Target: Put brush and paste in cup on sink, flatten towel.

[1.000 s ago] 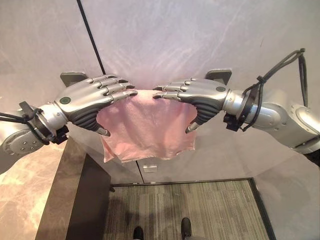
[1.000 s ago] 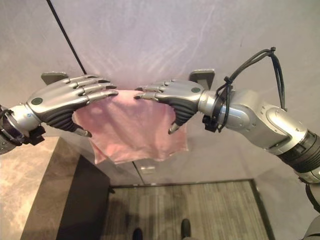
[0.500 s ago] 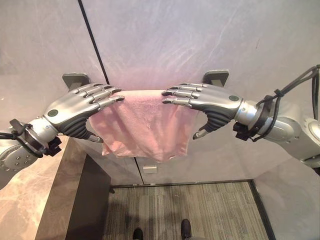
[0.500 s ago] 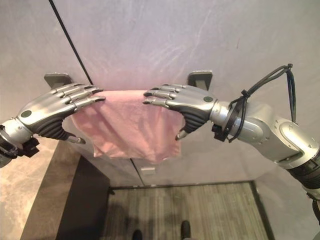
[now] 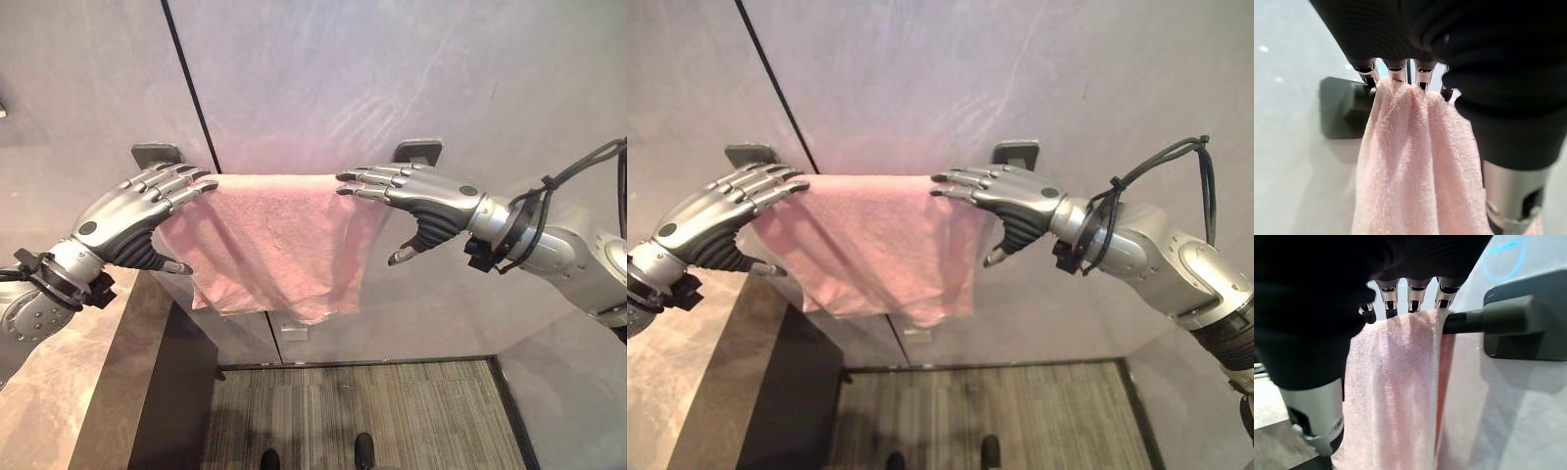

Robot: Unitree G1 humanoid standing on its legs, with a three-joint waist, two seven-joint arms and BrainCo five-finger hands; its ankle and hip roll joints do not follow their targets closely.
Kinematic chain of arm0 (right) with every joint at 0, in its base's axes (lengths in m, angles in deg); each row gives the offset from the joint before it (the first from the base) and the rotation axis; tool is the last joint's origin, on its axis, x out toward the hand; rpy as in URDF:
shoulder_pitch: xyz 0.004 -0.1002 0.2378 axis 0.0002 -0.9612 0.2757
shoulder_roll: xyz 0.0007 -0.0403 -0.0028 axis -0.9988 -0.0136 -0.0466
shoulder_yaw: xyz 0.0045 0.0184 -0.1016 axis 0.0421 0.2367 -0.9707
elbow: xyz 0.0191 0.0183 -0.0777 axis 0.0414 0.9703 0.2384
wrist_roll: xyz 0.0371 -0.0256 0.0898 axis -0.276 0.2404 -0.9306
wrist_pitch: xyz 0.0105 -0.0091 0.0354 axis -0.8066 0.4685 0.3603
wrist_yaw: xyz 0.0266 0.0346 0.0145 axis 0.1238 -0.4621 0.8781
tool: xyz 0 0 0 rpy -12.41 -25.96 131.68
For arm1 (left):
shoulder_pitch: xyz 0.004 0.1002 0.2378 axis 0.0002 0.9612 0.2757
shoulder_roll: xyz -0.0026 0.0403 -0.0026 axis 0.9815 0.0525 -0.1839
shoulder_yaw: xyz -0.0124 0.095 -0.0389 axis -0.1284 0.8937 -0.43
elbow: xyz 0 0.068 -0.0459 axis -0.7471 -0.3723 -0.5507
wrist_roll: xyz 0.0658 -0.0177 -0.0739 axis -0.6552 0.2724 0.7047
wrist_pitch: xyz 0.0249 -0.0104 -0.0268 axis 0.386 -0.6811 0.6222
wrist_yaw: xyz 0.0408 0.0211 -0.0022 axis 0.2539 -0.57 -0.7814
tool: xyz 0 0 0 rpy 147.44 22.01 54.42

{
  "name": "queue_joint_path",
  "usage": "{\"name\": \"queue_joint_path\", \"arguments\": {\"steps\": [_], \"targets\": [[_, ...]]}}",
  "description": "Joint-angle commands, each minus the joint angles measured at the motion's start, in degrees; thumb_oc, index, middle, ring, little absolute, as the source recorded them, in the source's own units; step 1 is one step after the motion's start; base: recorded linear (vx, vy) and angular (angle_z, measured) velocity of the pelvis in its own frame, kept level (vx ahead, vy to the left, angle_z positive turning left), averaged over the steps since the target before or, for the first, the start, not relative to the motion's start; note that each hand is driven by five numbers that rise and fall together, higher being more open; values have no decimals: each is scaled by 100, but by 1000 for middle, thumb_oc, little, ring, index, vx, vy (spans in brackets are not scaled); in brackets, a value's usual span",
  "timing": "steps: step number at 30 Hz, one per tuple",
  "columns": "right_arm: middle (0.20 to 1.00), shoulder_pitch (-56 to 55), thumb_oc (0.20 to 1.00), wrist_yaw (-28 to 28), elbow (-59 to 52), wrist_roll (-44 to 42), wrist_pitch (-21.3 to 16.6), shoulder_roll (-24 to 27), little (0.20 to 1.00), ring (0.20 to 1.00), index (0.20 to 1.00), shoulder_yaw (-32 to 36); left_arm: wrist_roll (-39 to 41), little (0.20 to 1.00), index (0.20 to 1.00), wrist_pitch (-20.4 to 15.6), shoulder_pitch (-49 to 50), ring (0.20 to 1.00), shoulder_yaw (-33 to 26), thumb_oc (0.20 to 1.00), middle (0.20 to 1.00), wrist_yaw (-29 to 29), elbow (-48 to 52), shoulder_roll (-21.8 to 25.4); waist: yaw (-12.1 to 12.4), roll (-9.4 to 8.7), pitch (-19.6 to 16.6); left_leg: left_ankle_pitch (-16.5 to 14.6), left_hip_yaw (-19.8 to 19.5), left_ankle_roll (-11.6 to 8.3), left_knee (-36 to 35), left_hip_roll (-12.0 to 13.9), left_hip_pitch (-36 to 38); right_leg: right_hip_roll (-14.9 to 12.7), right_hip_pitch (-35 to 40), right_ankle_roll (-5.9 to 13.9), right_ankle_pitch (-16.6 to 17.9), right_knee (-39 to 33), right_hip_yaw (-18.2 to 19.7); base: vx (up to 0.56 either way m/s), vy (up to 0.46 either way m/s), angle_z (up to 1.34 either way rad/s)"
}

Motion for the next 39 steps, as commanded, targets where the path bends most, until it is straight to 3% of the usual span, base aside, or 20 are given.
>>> {"name": "queue_joint_path", "arguments": {"steps": [1,17,39], "targets": [[1000,-354,1000,114,788,380,243,572,1000,1000,1000,31,-161,1000,1000,970,618,1000,-518,1000,1000,-129,-1927,125,149,-299,206,93,42,57,30,-91,-96,-314,331,434,-147,37,-203,-9,2,5],[1000,-417,1000,131,1186,592,272,535,1000,1000,1000,-4,315,1000,1000,1088,638,1000,-652,1000,1000,-87,-2574,-250,154,-245,238,91,-5,78,30,-127,-129,-339,358,419,-155,37,-261,-1,0,2],[1000,-882,1000,-95,2039,1003,348,162,1000,1000,1000,207,682,1000,1000,984,883,1000,-702,1000,1000,-91,-2311,-1041,222,-232,-24,47,-65,86,30,-176,56,-385,606,404,-195,37,-347,-2,-1,1]]}}
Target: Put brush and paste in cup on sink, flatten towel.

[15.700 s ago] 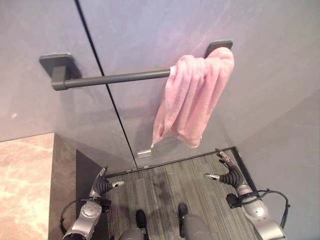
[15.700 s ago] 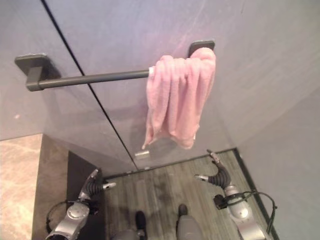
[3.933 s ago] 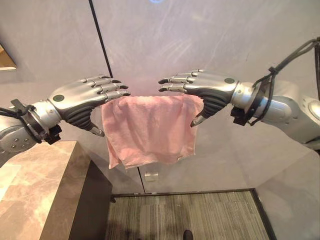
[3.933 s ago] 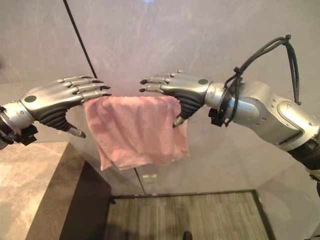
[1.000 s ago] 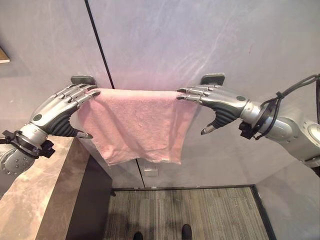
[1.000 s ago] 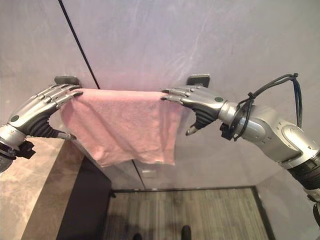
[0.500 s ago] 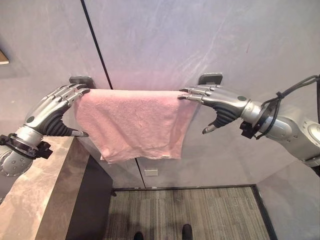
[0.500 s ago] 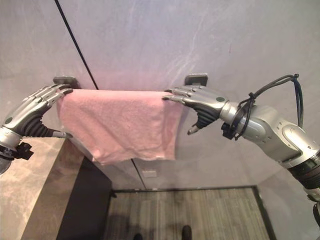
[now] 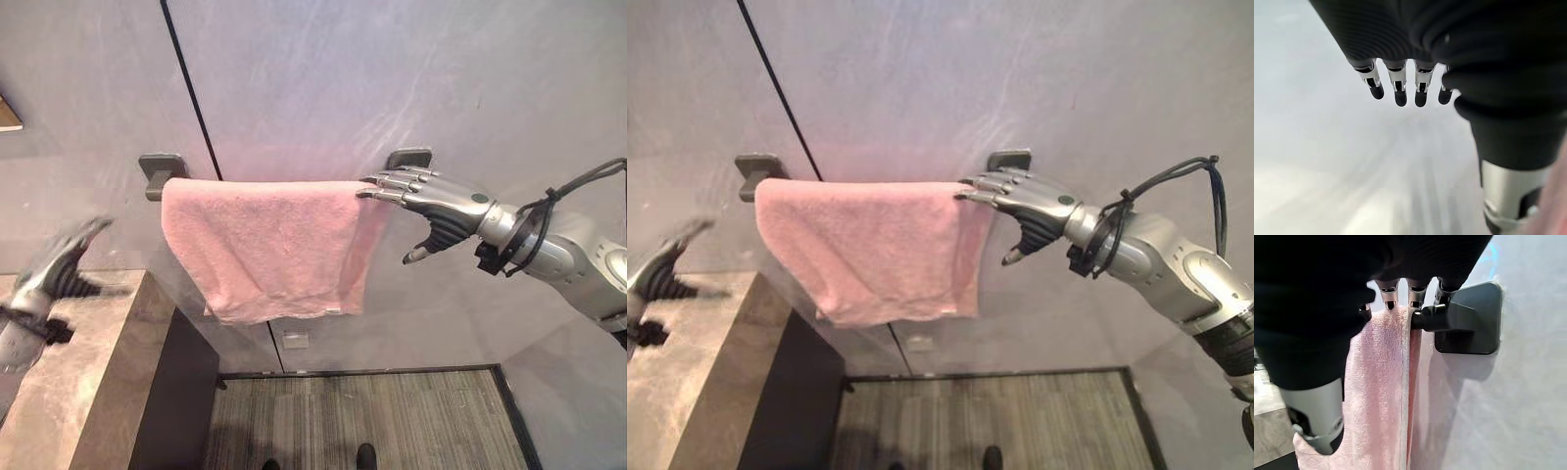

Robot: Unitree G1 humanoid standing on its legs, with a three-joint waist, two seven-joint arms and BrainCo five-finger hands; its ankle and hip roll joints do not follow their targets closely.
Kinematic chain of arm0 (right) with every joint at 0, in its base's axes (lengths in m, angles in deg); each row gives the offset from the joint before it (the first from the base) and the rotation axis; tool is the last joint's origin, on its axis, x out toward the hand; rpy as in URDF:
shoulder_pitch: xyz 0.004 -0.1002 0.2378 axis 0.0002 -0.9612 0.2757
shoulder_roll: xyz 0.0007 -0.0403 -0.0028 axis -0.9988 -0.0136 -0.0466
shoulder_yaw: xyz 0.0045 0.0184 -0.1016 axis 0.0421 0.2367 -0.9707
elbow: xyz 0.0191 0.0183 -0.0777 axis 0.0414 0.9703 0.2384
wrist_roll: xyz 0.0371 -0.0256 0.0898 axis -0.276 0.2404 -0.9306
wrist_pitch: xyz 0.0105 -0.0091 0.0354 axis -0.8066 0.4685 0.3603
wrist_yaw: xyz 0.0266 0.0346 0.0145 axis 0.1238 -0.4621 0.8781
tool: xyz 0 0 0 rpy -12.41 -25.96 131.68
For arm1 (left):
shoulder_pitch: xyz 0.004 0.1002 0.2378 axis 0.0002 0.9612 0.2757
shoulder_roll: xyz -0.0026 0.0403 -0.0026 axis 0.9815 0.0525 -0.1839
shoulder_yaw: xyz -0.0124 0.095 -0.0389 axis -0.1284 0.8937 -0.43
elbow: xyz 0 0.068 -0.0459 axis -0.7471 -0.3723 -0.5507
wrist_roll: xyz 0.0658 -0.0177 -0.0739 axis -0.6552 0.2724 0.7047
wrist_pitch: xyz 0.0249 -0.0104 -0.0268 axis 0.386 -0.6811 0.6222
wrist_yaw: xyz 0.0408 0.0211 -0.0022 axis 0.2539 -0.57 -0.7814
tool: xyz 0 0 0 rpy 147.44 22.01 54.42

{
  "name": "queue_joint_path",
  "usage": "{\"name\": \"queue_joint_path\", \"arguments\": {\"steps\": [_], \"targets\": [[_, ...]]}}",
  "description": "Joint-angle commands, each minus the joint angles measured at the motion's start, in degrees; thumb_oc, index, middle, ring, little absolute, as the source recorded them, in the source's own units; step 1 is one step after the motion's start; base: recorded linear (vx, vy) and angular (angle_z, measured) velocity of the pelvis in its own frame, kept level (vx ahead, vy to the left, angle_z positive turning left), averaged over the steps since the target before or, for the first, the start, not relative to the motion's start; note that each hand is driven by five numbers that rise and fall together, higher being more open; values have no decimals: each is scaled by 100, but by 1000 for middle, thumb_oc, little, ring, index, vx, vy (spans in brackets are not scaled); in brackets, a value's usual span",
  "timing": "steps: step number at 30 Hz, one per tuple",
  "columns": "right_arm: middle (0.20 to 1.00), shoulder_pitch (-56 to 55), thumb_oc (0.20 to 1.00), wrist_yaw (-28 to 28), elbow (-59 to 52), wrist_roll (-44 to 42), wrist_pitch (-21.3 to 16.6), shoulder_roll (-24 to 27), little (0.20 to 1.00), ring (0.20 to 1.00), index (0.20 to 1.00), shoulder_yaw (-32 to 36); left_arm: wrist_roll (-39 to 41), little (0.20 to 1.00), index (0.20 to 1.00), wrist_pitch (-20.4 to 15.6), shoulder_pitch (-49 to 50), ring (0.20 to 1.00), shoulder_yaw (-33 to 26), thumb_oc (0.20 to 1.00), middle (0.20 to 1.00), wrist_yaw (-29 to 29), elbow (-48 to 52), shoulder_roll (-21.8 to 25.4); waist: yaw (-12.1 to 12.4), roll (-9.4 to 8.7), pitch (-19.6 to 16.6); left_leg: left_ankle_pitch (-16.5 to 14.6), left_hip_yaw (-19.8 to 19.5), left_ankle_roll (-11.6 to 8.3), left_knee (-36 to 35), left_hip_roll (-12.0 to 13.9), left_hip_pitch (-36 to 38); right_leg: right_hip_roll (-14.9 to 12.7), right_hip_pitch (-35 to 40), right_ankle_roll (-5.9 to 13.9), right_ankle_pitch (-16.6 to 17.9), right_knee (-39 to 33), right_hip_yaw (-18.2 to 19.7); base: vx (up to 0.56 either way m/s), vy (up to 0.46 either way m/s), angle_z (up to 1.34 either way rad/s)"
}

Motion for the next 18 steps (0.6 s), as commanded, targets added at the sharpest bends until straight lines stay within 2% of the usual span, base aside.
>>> {"name": "queue_joint_path", "arguments": {"steps": [1,4,8,13,15,16,18], "targets": [[1000,-271,1000,128,1509,583,599,139,1000,1000,1000,-208,148,1000,1000,-162,-272,1000,-287,1000,1000,69,376,9,261,-141,45,13,44,136,43,-243,35,-429,528,454,-167,39,-219,-13,-9,9],[1000,-339,1000,97,1472,571,601,81,1000,1000,1000,-95,137,1000,1000,-156,-257,1000,-290,1000,1000,64,448,-44,261,-141,10,19,22,140,43,-249,37,-433,549,448,-169,39,-239,-11,-10,8],[1000,-532,1000,-263,1191,549,517,-102,1000,1000,1000,317,37,1000,1000,-191,-232,1000,-285,1000,1000,192,573,-171,261,-129,-23,46,-11,147,43,-258,39,-423,575,439,-146,39,-256,-35,-14,7],[1000,-1114,1000,-976,614,645,355,-584,1000,1000,1000,1283,296,1000,1000,-253,-112,1000,-488,1000,1000,597,689,-741,236,-99,-81,94,-24,163,43,-263,23,-414,571,420,-111,39,-251,-54,-15,4],[1000,-1267,1000,-1059,532,695,336,-651,1000,1000,1000,1460,322,1000,1000,-271,-103,1000,-501,1000,1000,674,713,-819,242,-109,-98,100,-32,164,43,-260,16,-412,566,416,-108,39,-256,-47,-14,5],[1000,-1492,1000,-1328,376,760,331,-872,1000,1000,1000,1817,355,1000,1000,-289,-96,1000,-596,1000,1000,848,866,-1061,210,-97,-124,120,-31,166,43,-258,5,-408,547,412,-96,39,-254,-57,-16,2],[1000,-1718,1000,-1494,239,816,327,-1052,1000,1000,1000,2144,436,1000,1000,-311,-95,1000,-669,1000,1000,971,973,-1254,206,-97,-151,135,-32,160,43,-257,-9,-408,531,409,-92,39,-244,-63,-19,0]]}}
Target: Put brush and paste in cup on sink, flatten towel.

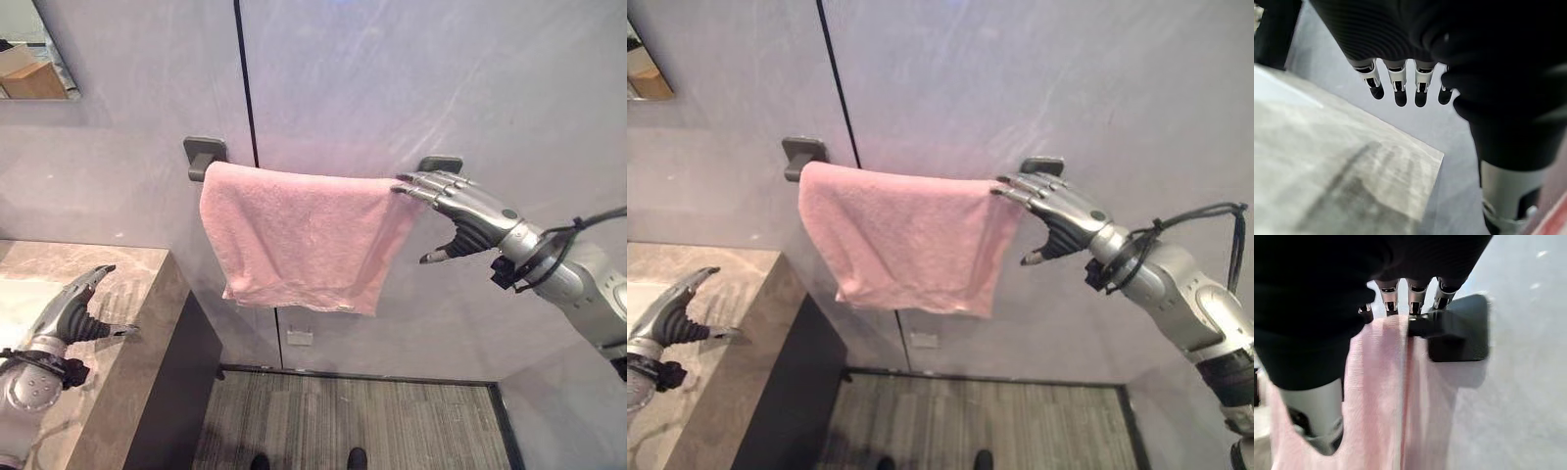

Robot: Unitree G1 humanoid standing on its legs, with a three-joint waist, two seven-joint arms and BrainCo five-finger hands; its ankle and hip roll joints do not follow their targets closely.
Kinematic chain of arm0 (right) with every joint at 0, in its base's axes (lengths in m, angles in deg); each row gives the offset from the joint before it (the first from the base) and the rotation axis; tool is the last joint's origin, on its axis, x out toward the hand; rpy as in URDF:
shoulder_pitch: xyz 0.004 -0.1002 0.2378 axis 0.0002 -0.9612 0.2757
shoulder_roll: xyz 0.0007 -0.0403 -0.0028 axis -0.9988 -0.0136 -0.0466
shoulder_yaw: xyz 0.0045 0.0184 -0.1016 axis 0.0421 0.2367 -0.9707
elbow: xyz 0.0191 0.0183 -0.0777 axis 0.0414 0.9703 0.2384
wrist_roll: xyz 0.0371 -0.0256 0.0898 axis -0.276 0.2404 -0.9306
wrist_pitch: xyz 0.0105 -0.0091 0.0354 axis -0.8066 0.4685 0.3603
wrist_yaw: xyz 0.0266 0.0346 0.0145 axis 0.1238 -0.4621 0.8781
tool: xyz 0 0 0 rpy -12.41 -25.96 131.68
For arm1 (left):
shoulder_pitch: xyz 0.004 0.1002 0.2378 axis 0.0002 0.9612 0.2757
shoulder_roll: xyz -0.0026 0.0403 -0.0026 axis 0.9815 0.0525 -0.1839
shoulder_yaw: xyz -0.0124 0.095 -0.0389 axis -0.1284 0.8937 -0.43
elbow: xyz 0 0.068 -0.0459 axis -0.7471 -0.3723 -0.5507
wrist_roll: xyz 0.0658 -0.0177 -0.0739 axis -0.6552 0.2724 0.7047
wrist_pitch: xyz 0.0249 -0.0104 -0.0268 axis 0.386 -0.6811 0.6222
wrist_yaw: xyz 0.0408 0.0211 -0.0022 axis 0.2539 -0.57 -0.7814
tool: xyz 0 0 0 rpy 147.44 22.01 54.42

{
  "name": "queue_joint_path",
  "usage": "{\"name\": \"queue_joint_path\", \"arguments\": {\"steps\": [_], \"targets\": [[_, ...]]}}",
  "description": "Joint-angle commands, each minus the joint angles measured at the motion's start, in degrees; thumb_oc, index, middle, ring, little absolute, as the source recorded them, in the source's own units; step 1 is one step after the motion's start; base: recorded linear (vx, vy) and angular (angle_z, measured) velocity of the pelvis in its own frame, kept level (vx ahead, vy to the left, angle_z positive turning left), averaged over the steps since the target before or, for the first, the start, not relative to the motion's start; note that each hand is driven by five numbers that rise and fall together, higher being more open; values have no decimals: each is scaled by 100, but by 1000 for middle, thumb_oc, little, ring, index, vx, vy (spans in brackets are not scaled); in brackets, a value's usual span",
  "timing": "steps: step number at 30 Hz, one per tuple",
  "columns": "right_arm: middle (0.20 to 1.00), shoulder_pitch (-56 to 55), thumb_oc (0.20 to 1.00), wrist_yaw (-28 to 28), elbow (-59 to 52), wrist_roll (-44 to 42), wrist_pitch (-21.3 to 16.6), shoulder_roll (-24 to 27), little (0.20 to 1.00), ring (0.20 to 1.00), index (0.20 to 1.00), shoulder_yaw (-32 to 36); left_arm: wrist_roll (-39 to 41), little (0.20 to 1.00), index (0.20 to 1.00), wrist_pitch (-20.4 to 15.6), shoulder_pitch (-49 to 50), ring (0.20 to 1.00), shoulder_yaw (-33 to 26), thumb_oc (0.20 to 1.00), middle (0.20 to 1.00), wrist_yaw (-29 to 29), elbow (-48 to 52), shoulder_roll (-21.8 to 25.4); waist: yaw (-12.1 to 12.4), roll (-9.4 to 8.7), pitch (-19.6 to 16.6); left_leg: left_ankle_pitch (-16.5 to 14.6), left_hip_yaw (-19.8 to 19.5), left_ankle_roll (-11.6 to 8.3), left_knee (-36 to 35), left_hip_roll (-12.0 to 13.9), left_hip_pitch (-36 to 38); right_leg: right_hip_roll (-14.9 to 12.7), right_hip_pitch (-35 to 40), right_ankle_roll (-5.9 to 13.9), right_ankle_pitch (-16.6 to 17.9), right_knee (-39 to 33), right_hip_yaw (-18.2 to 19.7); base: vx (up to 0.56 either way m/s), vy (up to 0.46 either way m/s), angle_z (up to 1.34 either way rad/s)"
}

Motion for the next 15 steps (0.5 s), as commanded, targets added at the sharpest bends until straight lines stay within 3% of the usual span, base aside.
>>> {"name": "queue_joint_path", "arguments": {"steps": [1,8,15], "targets": [[1000,-99,1000,-640,309,139,300,-287,1000,1000,1000,527,329,1000,1000,-287,-221,1000,-375,1000,1000,581,333,-6,25,-23,-237,75,35,88,22,-181,-61,-298,402,362,-103,38,-88,-49,-23,0],[1000,-831,1000,-1066,29,-108,241,-1151,1000,1000,1000,1369,874,1000,1000,-420,-33,1000,-472,1000,1000,650,680,-843,-48,25,-316,69,66,105,22,-163,33,-269,436,319,-136,46,9,-14,-10,0],[1000,-1802,1000,-1112,332,-1918,10,-2803,1000,1000,1000,1902,1677,1000,1000,-551,163,1000,-153,1000,1000,238,863,-1816,-162,93,-318,112,75,70,22,-118,47,-255,448,280,-152,41,-2,-12,-11,-3]]}}
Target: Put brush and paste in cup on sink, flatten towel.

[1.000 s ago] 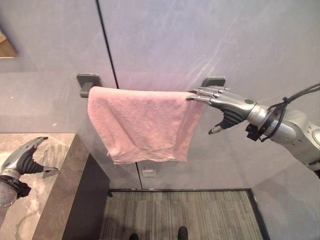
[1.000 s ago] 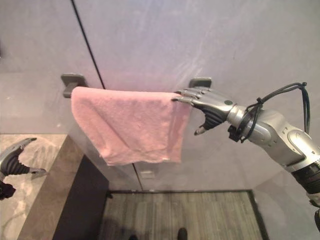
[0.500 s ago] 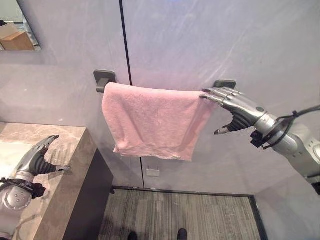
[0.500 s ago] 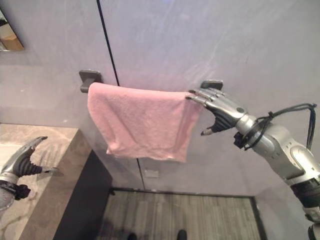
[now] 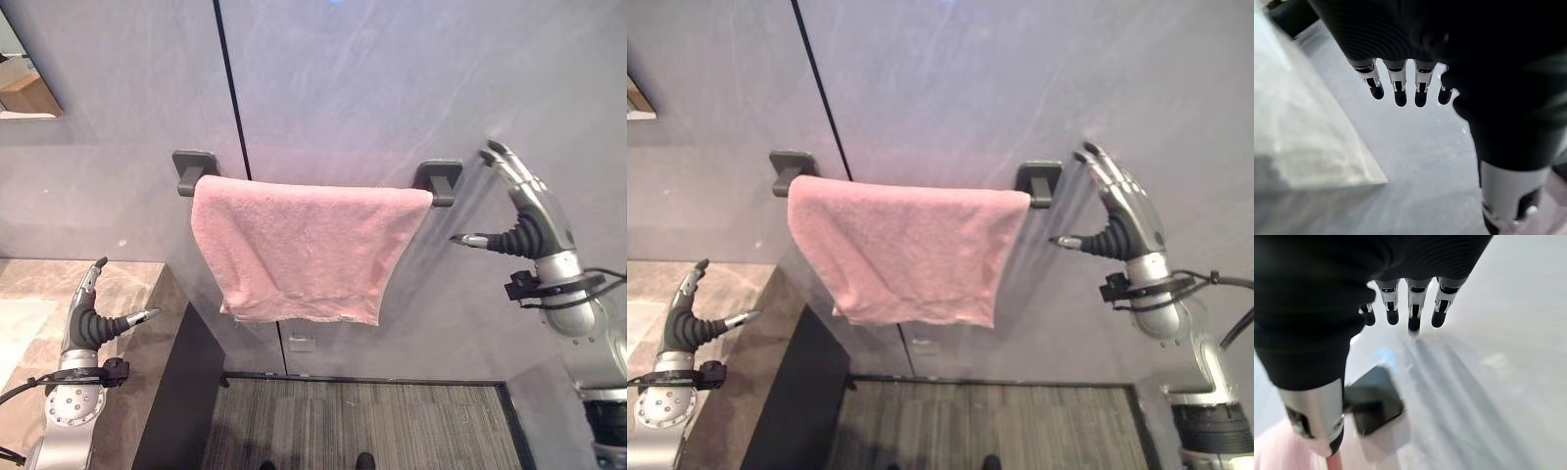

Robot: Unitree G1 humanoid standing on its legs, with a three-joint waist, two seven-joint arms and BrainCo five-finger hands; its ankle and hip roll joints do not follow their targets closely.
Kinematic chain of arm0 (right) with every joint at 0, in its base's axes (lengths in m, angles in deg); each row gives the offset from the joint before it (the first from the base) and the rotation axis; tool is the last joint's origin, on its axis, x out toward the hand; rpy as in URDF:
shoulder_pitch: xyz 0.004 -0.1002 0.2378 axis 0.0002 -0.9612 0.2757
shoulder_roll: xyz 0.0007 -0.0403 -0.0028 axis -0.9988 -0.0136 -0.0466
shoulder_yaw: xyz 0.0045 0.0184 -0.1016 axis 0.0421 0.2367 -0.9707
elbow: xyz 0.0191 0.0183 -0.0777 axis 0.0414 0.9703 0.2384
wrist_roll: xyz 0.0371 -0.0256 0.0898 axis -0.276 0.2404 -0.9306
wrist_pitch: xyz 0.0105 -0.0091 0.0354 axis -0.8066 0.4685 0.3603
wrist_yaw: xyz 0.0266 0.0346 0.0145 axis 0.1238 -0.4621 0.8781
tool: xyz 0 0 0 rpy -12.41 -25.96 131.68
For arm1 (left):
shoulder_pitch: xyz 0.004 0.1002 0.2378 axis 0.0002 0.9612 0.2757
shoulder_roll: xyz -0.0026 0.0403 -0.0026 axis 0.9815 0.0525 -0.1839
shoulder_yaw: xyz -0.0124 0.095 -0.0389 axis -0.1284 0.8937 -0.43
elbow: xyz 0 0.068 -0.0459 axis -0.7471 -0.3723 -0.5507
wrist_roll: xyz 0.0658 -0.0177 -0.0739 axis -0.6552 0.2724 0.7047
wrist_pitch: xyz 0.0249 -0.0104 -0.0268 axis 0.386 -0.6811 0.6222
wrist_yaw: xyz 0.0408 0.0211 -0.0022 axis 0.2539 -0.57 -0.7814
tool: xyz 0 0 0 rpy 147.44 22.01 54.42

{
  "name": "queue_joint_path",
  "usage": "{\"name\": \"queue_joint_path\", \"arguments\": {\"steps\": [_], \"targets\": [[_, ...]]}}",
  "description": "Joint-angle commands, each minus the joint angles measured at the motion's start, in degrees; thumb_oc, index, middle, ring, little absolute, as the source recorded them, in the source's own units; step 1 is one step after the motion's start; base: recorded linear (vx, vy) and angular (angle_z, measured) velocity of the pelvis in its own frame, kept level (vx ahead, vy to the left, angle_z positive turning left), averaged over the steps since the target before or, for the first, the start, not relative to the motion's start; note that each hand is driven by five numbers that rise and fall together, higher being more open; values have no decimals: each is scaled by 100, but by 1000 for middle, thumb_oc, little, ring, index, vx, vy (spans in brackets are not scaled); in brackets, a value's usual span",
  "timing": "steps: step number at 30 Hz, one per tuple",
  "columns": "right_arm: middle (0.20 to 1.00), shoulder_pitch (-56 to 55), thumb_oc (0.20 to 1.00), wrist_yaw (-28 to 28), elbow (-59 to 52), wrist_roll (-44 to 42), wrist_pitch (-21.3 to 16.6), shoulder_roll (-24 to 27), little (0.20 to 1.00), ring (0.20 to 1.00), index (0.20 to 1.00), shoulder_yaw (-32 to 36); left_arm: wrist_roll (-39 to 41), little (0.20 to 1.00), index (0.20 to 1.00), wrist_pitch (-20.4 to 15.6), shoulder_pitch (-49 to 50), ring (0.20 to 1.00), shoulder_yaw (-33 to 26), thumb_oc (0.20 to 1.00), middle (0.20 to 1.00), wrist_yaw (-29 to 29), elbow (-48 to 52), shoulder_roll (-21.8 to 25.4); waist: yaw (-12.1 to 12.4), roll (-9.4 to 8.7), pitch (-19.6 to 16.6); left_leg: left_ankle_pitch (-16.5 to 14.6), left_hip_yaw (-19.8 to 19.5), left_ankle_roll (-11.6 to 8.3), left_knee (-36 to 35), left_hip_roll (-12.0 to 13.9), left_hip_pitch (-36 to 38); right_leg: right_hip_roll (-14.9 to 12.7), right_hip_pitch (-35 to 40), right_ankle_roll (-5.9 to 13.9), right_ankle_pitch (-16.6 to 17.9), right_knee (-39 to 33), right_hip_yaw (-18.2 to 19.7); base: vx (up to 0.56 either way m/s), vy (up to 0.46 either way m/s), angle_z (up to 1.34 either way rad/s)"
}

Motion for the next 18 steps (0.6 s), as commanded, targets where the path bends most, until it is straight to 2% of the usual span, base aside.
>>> {"name": "queue_joint_path", "arguments": {"steps": [1,2,3,6,12,15,16,18], "targets": [[1000,-368,1000,-115,279,-1105,-255,-512,1000,1000,1000,32,618,1000,1000,-383,104,1000,190,1000,1000,-265,215,-147,-96,-55,-331,252,-28,5,23,-89,-281,-232,153,229,-34,13,-34,0,0,0],[1000,-389,1000,-99,275,-1128,-262,-510,1000,1000,1000,42,628,1000,1000,-384,117,1000,194,1000,1000,-275,218,-140,-92,-57,-343,251,-29,3,23,-89,-280,-231,155,228,-35,13,-36,0,0,0],[1000,-698,1000,81,461,-1551,-246,-798,1000,1000,1000,17,923,1000,1000,-341,182,1000,316,1000,1000,-451,100,-407,-128,-43,-317,269,-24,-4,23,-78,-291,-227,146,220,-31,12,-28,0,0,0],[1000,-1207,1000,270,649,-1655,-203,-1013,1000,1000,1000,-40,1349,1000,1000,-263,332,1000,574,1000,1000,-790,-188,-770,-178,-15,-269,304,-24,-14,23,-63,-315,-215,129,214,-20,12,-40,-31,-20,2],[1000,-1691,1000,491,1255,-1899,-205,-1189,1000,1000,1000,-175,1221,1000,1000,-273,585,1000,980,1000,1000,-1041,-495,-846,-255,16,-226,333,5,-26,23,-23,-337,-195,104,225,-19,12,-47,0,0,0],[1000,-1656,1000,549,2064,-2075,-89,-1181,1000,1000,1000,-511,1113,1000,1000,-208,483,1000,1263,1000,1000,-989,-1170,-837,-277,19,-177,338,6,-20,23,-17,-325,-187,102,215,-9,12,-12,0,0,0],[1000,-1566,1000,705,2798,-2379,116,-1220,1000,1000,1000,-894,898,1000,1000,-82,371,1000,1504,1000,1000,-889,-1929,-871,-268,17,-161,351,7,-18,23,-14,-310,-178,120,204,-15,12,-16,0,0,0],[1000,-1485,1000,769,3050,-2388,199,-1208,1000,1000,1000,-1123,842,1000,1000,-2,344,1000,1617,1000,1000,-839,-2184,-889,-261,15,-152,352,-2,-14,23,-14,-298,-174,137,202,-28,12,-27,0,0,0]]}}
